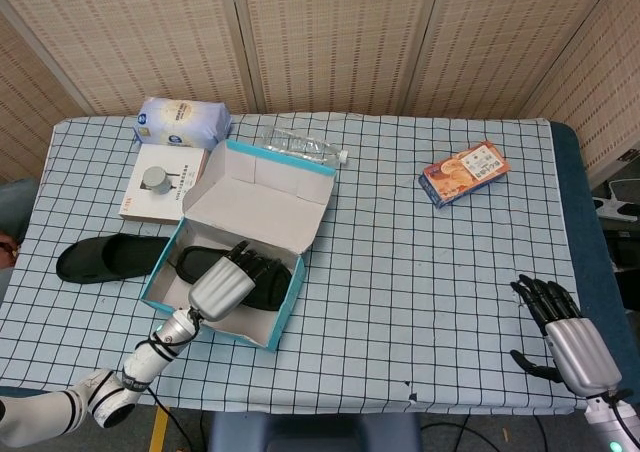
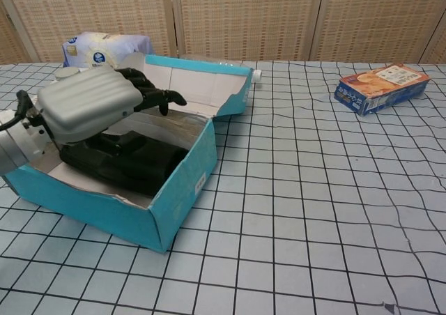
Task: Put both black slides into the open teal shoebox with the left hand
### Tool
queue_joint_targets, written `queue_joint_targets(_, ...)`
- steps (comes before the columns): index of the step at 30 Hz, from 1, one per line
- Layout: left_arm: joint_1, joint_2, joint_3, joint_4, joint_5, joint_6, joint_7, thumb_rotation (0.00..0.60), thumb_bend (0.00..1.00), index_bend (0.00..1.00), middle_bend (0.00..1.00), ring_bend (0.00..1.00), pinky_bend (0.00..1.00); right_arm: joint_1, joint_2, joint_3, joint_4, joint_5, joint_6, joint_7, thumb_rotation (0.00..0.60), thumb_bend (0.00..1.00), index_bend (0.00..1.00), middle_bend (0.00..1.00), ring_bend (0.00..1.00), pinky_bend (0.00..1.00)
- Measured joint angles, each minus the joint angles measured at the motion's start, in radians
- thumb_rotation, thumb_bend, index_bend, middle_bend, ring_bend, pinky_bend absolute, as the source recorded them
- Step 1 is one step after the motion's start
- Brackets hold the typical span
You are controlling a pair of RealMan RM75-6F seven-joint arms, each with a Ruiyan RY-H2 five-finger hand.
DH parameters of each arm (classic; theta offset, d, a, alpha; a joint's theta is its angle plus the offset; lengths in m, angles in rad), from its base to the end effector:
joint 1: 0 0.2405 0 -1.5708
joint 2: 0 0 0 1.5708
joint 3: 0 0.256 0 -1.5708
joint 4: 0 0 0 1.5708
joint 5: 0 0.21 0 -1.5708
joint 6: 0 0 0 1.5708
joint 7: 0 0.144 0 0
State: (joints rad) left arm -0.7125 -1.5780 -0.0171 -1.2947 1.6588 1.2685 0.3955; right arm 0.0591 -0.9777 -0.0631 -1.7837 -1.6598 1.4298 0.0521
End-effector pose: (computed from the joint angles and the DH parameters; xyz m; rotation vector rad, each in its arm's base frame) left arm -0.1435 0.3105 -0.0060 -2.0141 -0.1808 -1.0766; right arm -0.2827 -0.1447 0.1580 1.5629 -1.0528 0.9132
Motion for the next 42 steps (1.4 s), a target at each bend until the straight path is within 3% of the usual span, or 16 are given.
queue_joint_targets(6, 0.014, 0.051, -0.016, -0.105, 0.017, 0.032, 0.002, 0.6, 0.43, 0.14, 0.27, 0.24, 0.22, 0.0, 0.001, -0.002, -0.001, -0.003, 0.001, 0.0, 0.593, 0.16, 0.0, 0.0, 0.0, 0.0)
queue_joint_targets(11, 0.077, 0.158, 0.027, -0.241, 0.016, 0.057, 0.017, 0.6, 0.43, 0.13, 0.27, 0.27, 0.23, 0.003, 0.0, -0.008, 0.0, -0.016, -0.005, 0.004, 0.592, 0.16, 0.0, 0.0, 0.0, 0.0)
queue_joint_targets(16, 0.182, 0.265, 0.052, -0.298, -0.012, 0.136, 0.044, 0.6, 0.43, 0.1, 0.25, 0.2, 0.23, 0.001, 0.004, -0.009, 0.0, -0.032, 0.015, 0.014, 0.592, 0.16, 0.0, 0.0, 0.0, 0.0)
queue_joint_targets(19, 0.227, 0.294, 0.053, -0.3, -0.071, 0.155, 0.019, 0.6, 0.44, 0.05, 0.18, 0.12, 0.21, -0.007, 0.008, -0.009, 0.001, -0.056, 0.054, 0.044, 0.593, 0.16, 0.0, 0.0, 0.0, 0.0)
queue_joint_targets(23, 0.262, 0.332, 0.037, -0.278, -0.181, 0.147, -0.031, 0.6, 0.45, 0.0, 0.1, 0.05, 0.17, -0.023, 0.012, -0.018, 0.005, -0.104, 0.104, 0.066, 0.592, 0.16, 0.0, 0.0, 0.0, 0.0)
queue_joint_targets(30, 0.305, 0.364, -0.017, -0.161, -0.356, 0.086, -0.082, 0.6, 0.45, 0.0, 0.09, 0.05, 0.17, -0.039, 0.024, -0.043, 0.009, -0.168, 0.142, 0.09, 0.589, 0.16, 0.0, 0.0, 0.0, 0.0)
queue_joint_targets(36, 0.326, 0.328, -0.015, -0.043, -0.372, 0.037, -0.114, 0.6, 0.39, 0.0, 0.0, 0.0, 0.17, -0.042, 0.024, -0.053, 0.016, -0.184, 0.146, 0.099, 0.587, 0.16, 0.0, 0.0, 0.0, 0.0)
queue_joint_targets(42, 0.337, 0.263, -0.007, 0.055, -0.337, 0.027, -0.167, 0.6, 0.37, 0.0, 0.0, 0.0, 0.16, -0.037, 0.024, -0.051, 0.016, -0.184, 0.141, 0.096, 0.587, 0.16, 0.0, 0.0, 0.0, 0.0)
